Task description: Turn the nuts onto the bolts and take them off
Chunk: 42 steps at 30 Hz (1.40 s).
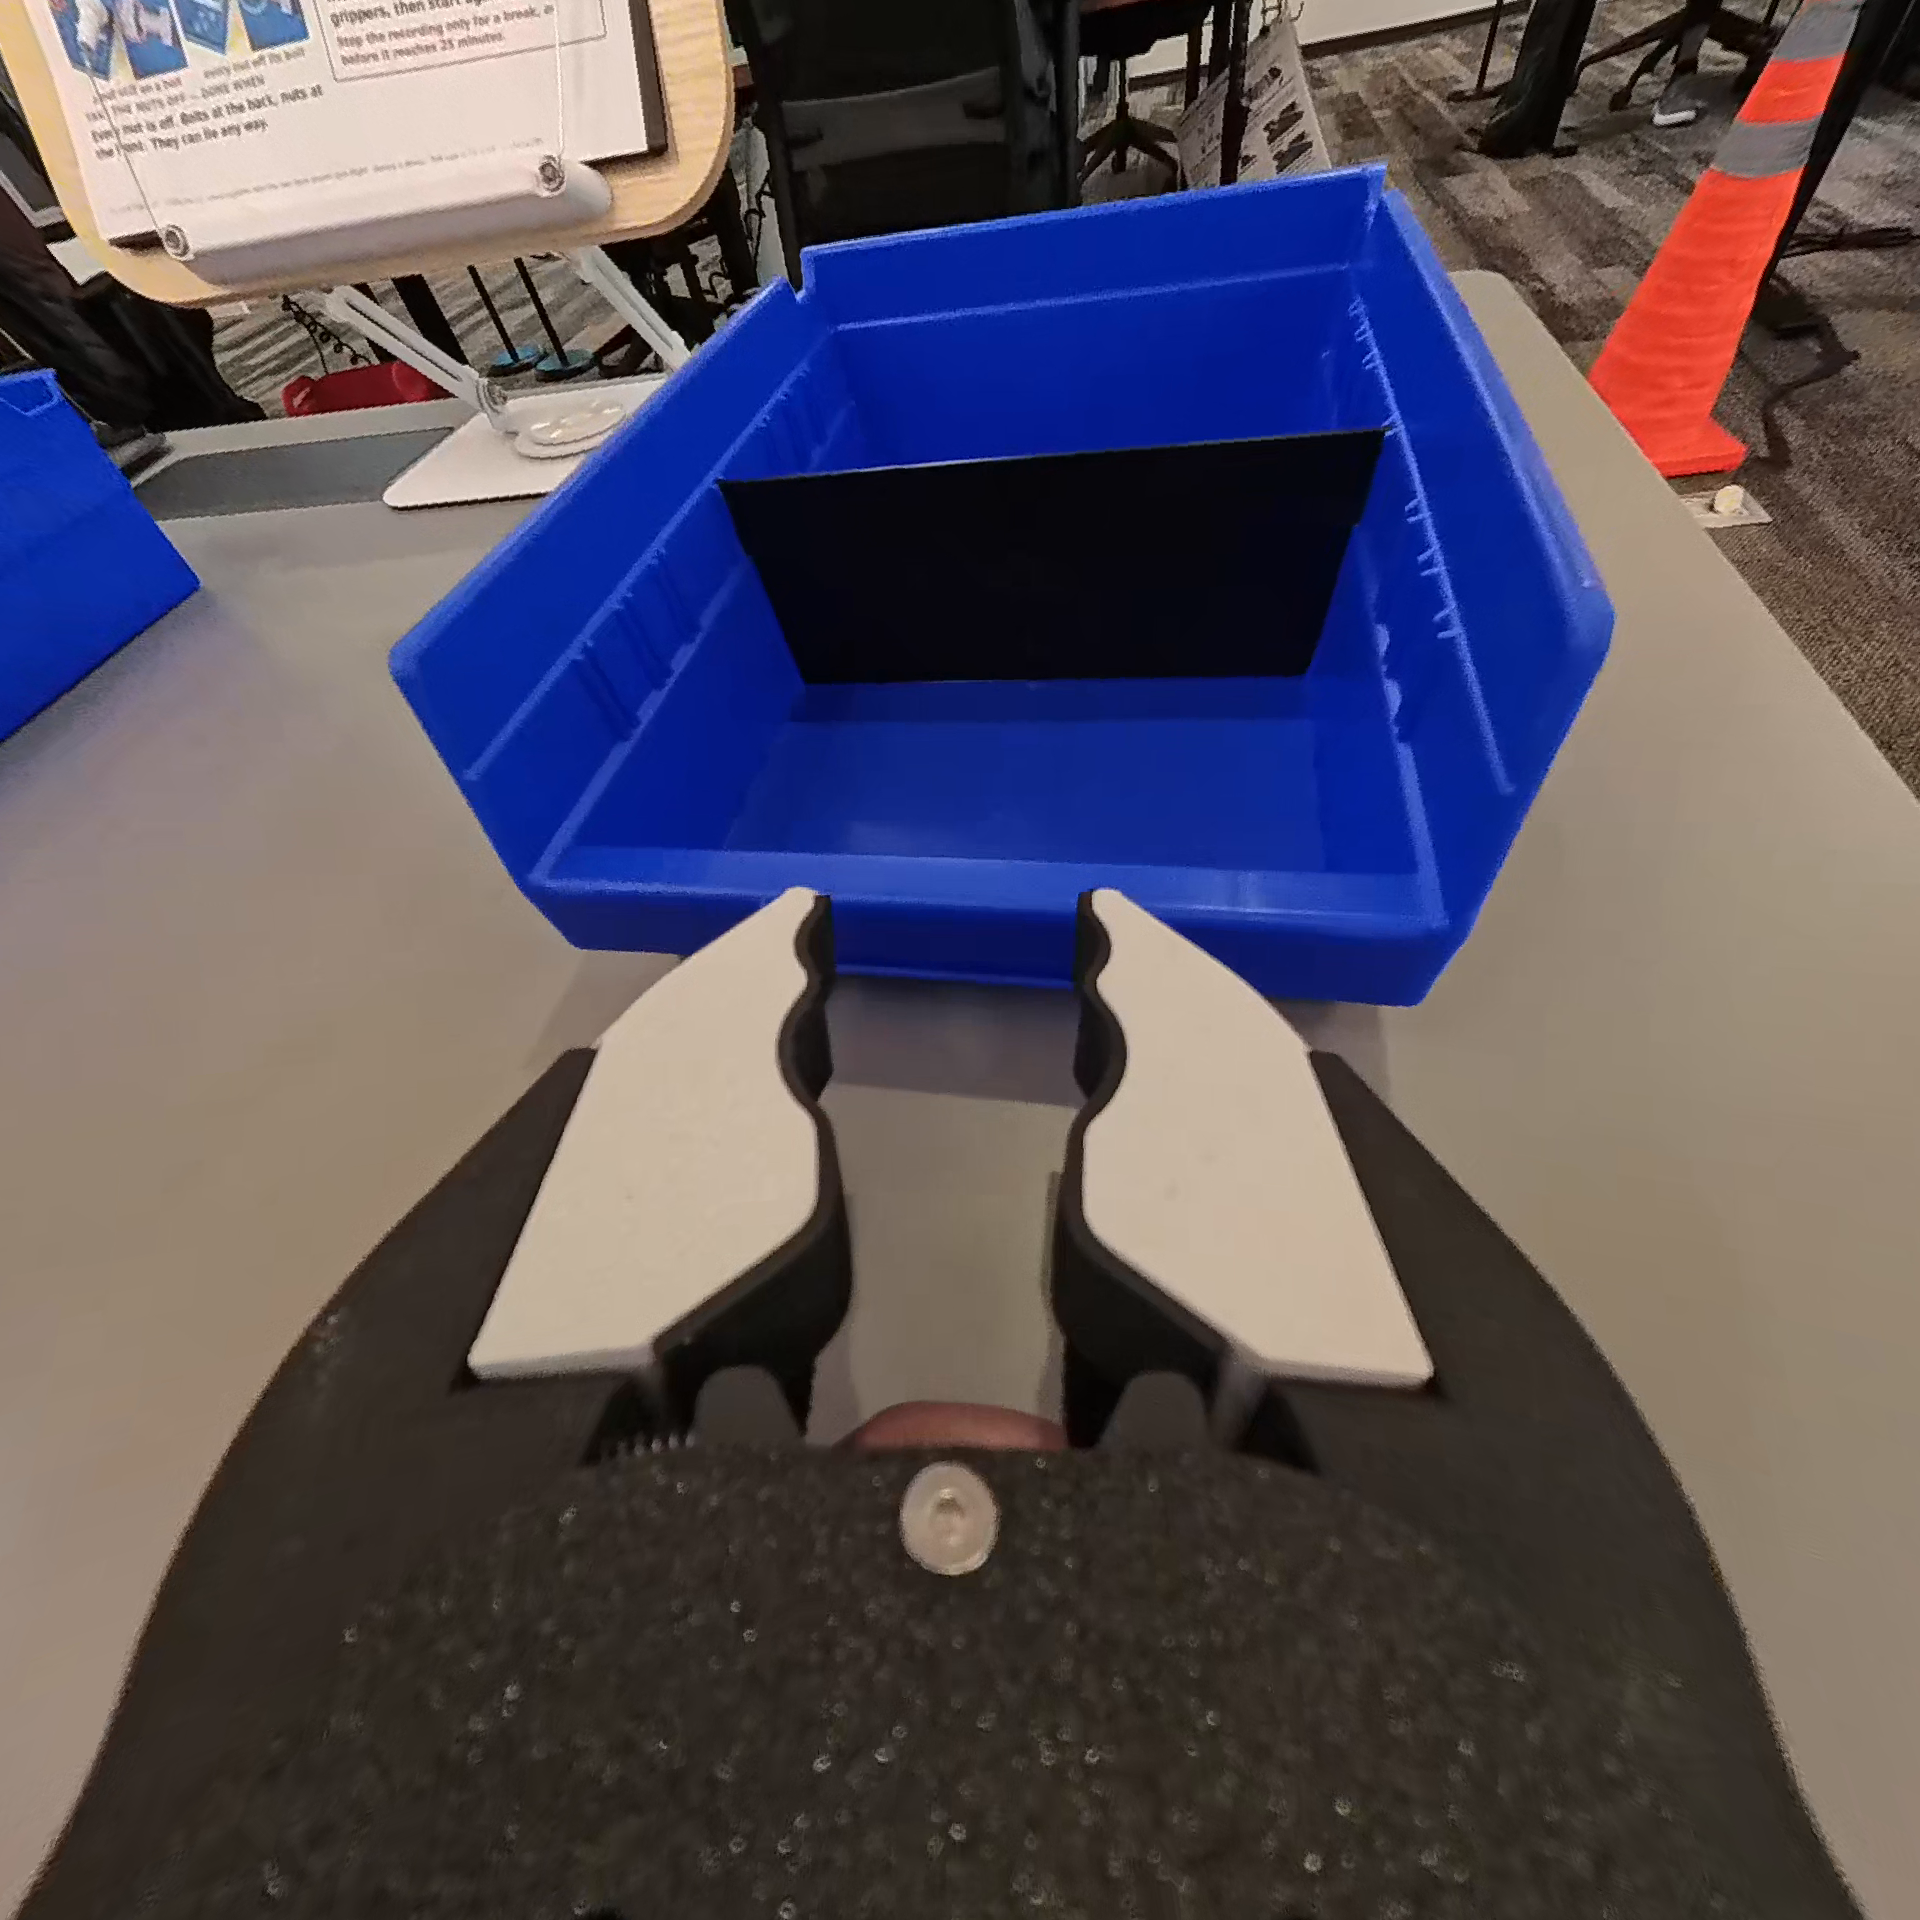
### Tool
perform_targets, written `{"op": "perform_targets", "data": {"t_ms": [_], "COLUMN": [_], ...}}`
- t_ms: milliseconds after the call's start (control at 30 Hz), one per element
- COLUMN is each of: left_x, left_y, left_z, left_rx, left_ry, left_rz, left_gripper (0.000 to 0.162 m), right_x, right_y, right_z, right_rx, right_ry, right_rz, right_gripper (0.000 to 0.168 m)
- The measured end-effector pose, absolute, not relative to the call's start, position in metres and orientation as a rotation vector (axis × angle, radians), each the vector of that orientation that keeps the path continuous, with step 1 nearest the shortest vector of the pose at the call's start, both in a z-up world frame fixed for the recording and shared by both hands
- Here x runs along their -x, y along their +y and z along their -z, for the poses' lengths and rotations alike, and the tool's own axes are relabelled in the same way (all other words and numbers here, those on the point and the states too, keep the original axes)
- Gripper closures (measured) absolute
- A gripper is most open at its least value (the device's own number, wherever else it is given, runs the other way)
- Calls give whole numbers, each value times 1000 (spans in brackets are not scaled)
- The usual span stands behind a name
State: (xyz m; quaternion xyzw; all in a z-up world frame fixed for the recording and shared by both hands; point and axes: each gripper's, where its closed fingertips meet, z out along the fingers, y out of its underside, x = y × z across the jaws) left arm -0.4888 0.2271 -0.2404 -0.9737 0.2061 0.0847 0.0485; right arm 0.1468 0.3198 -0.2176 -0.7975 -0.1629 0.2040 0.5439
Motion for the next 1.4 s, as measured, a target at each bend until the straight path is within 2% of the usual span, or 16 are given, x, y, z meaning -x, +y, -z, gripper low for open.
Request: {"op": "perform_targets", "data": {"t_ms": [267,367,533,667,767,967,1067,1267,1400], "left_x": [502,497,494,478,452,345,288,189,150], "left_y": [241,246,239,236,241,232,218,205,201], "left_z": [277,279,279,263,225,107,73,66,82], "left_rx": [3151,3160,3164,3025,2777,1989,1733,1508,1465], "left_ry": [508,470,544,611,623,686,774,1051,1177], "left_rz": [-252,-182,-171,-138,-16,305,312,173,104], "left_gripper": [96,120,122,122,122,122,122,123,122], "right_x": [-153,-152,-148,-143,-129,-40,25,119,144], "right_y": [321,322,321,319,311,252,219,183,172], "right_z": [218,220,220,214,205,154,140,93,91], "right_rx": [1896,1906,1904,1868,1819,1583,1588,1571,1551], "right_ry": [-374,-379,-404,-440,-495,-725,-906,-956,-969], "right_rz": [-492,-506,-504,-505,-551,-1025,-1323,-2209,-2407], "right_gripper": [125,125,126,126,126,126,122,126,128]}}
